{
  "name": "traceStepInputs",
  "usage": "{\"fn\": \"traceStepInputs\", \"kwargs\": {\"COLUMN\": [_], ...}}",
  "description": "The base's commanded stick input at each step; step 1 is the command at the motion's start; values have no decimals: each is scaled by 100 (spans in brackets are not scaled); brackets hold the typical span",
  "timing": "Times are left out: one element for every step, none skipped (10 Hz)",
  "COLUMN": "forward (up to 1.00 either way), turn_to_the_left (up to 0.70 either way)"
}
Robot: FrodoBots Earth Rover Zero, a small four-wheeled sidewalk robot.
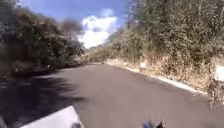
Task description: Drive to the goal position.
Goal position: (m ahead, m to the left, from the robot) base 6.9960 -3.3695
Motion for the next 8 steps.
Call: {"fn": "traceStepInputs", "kwargs": {"forward": [50,50,50,50,50,50,50,50], "turn_to_the_left": [0,0,0,0,0,0,0,0]}}
